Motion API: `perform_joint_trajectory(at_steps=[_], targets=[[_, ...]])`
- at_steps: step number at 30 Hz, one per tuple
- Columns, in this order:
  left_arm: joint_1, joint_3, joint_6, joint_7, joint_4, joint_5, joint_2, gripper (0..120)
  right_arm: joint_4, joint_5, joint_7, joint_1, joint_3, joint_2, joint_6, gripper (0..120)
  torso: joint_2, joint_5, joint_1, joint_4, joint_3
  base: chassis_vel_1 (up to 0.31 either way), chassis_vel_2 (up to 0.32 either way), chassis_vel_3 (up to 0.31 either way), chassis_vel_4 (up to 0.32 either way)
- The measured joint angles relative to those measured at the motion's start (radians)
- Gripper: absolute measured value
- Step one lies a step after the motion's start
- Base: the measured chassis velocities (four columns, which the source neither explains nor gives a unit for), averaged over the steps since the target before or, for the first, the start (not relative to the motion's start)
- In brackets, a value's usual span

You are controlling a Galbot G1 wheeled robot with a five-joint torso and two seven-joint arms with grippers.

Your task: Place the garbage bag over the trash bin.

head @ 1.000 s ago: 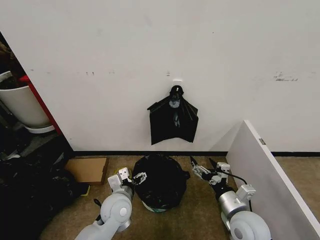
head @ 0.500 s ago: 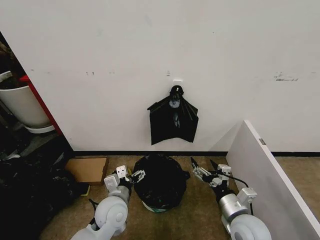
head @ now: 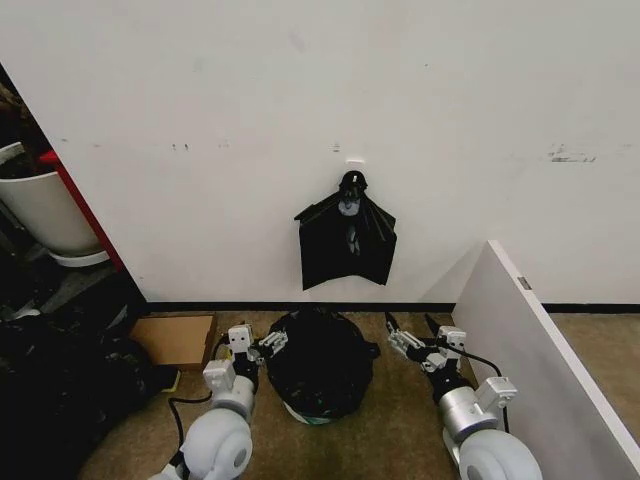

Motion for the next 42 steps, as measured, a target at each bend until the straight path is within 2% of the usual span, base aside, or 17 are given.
perform_joint_trajectory(at_steps=[3,4,6,9,12,17,21,25,32,42], targets=[[0.057,-0.016,-0.131,0.013,0.003,0.140,-0.030,100,-0.008,-0.135,0.015,-0.005,-0.014,0.021,0.101,100,0.000,-0.0001,0.000,0.0001,0.000,0.000,0.000,0.000,0.000],[0.057,-0.016,-0.131,0.013,0.003,0.140,-0.030,100,-0.008,-0.135,0.015,-0.005,-0.014,0.021,0.101,100,0.000,-0.0001,0.000,0.0001,0.000,0.000,0.000,0.000,0.000],[0.106,-0.062,-0.214,0.015,-0.002,0.223,-0.057,100,-0.003,-0.201,0.013,-0.024,-0.015,0.041,0.151,100,0.000,-0.0001,0.000,0.0000,0.000,0.000,0.000,0.000,0.000],[0.166,-0.113,-0.252,0.013,-0.029,0.272,-0.075,100,0.014,-0.285,0.022,-0.066,-0.007,0.067,0.201,100,0.000,-0.0001,0.000,0.0001,0.000,0.000,0.000,0.000,0.000],[0.211,-0.143,-0.265,0.014,-0.053,0.305,-0.086,100,0.020,-0.327,0.037,-0.088,-0.002,0.080,0.222,100,0.000,-0.0002,0.000,-0.0002,0.000,0.000,0.000,0.000,0.000],[0.299,-0.210,-0.302,0.011,-0.098,0.407,-0.142,100,0.018,-0.455,0.070,-0.127,0.012,0.123,0.283,100,0.000,0.0000,0.000,0.0001,0.000,0.000,0.000,0.000,0.000],[0.333,-0.232,-0.320,0.011,-0.123,0.436,-0.163,100,0.035,-0.484,0.071,-0.158,0.014,0.132,0.292,100,0.000,0.0000,0.000,0.0000,0.000,0.000,0.000,0.000,0.000],[0.380,-0.271,-0.333,0.010,-0.187,0.485,-0.173,100,0.077,-0.504,0.051,-0.205,0.018,0.139,0.300,100,0.000,0.0000,0.000,0.0000,0.000,0.000,0.000,0.000,0.000],[0.437,-0.280,-0.340,0.021,-0.234,0.489,-0.182,100,0.113,-0.516,0.040,-0.232,0.016,0.145,0.307,100,0.000,0.0000,0.000,0.0001,0.000,0.000,0.000,0.000,0.000],[0.436,-0.268,-0.340,0.032,-0.247,0.481,-0.190,100,0.125,-0.520,0.039,-0.228,0.008,0.151,0.302,100,0.000,0.0000,0.000,0.0000,0.000,0.000,0.000,0.000,0.000]])
